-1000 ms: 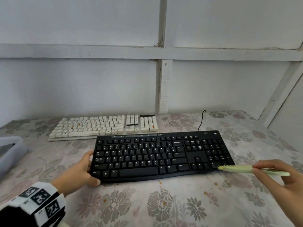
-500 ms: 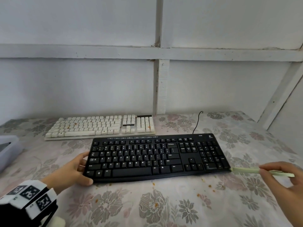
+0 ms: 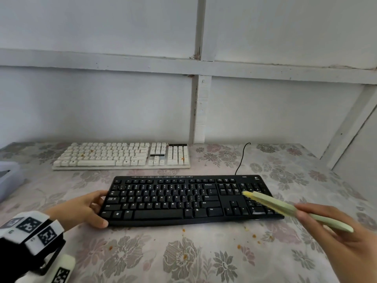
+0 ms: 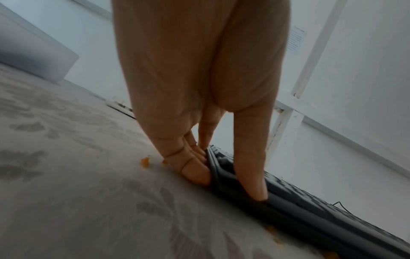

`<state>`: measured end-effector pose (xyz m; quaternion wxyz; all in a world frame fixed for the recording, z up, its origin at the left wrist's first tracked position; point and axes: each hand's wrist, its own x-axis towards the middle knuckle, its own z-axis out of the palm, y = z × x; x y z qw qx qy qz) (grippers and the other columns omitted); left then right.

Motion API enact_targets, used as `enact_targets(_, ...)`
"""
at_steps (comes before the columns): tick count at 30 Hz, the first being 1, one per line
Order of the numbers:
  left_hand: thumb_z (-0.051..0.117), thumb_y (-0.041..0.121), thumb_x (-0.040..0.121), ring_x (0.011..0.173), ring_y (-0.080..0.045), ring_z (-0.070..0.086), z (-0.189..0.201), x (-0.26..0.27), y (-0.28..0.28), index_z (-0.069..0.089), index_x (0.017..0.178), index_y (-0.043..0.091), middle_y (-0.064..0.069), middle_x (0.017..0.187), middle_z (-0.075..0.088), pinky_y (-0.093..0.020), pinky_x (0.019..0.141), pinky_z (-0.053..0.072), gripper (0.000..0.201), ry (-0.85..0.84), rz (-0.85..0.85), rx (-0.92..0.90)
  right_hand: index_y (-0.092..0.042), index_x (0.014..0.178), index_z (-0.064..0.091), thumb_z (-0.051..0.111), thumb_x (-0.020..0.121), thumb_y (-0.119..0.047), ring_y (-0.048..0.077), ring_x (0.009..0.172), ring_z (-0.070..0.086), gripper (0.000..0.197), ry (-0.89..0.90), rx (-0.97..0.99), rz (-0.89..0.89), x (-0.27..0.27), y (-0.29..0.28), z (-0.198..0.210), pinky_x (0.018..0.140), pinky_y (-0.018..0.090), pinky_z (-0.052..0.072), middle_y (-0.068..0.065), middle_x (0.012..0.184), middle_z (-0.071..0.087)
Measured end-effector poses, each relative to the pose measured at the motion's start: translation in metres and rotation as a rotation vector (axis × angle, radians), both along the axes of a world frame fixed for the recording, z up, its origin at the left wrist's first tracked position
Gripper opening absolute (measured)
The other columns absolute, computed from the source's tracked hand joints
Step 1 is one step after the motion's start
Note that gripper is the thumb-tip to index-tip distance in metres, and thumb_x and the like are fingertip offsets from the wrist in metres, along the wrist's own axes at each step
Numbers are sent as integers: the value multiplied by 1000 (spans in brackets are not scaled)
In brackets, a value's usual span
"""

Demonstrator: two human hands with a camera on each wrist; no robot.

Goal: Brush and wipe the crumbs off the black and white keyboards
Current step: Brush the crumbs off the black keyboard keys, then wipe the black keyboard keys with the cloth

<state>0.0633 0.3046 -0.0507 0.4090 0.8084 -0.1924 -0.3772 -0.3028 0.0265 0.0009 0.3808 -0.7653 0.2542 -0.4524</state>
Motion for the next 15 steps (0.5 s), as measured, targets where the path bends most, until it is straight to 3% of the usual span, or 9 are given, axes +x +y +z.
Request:
enact_targets(1, 73, -4, 42, 85, -30, 63, 1, 0, -1, 51, 119, 21, -22, 111, 59, -23, 55, 51, 84, -10, -4, 12, -46, 74, 72, 77, 70, -23, 2, 80, 64, 25, -2, 21, 9, 3, 2, 2, 70, 3, 47, -15, 81, 71)
enact_targets(3, 74, -3, 43, 86, -28, 63, 4, -1, -1, 50, 123, 19, -20, 108, 58, -23, 59, 50, 86, -43, -17, 46, -52, 78, 71, 78, 68, -41, 0, 82, 65, 16, -27, 88, 15, 9, 12, 10, 65, 3, 49, -20, 85, 71)
enact_targets(4, 76, -2, 47, 85, -26, 62, 5, -3, -2, 48, 125, 20, -17, 105, 57, -22, 60, 49, 86, -72, -37, 74, -53, 82, 71, 76, 63, -60, 2, 84, 66, 22, -27, 129, 49, 10, 16, 14, 67, 8, 53, -20, 88, 72)
enact_targets(6, 77, 0, 64, 83, -18, 60, 9, -7, -3, 41, 131, 21, -8, 102, 55, -16, 60, 45, 79, -172, -83, 164, -48, 90, 72, 66, 44, -84, 8, 86, 69, 59, -38, 230, 118, 14, 20, 16, 67, 26, 59, -15, 91, 73)
enact_targets(8, 72, 11, 77, 88, -10, 56, 14, -13, -2, 31, 139, 25, 1, 108, 49, -14, 69, 45, 75, -333, -146, 259, -43, 92, 73, 66, 31, -88, 16, 82, 70, 76, -36, 335, 134, 18, 24, 20, 59, 40, 59, -9, 89, 74)
enact_targets(11, 66, 33, 83, 104, -7, 47, 20, -21, 6, 18, 143, 34, 9, 118, 37, -18, 87, 43, 76, -526, -251, 337, -38, 89, 73, 67, 18, -88, 20, 65, 70, 87, 15, 386, 161, 29, 29, 26, 53, 43, 58, -3, 82, 73)
enact_targets(15, 63, 38, 84, 103, -3, 47, 31, -11, 33, 25, 139, 37, 15, 115, 38, -15, 81, 43, 67, -621, -283, 242, -33, 84, 73, 70, 5, -84, 21, 61, 70, 94, 114, 448, 222, 57, 58, 39, 52, 47, 57, 1, 77, 73)
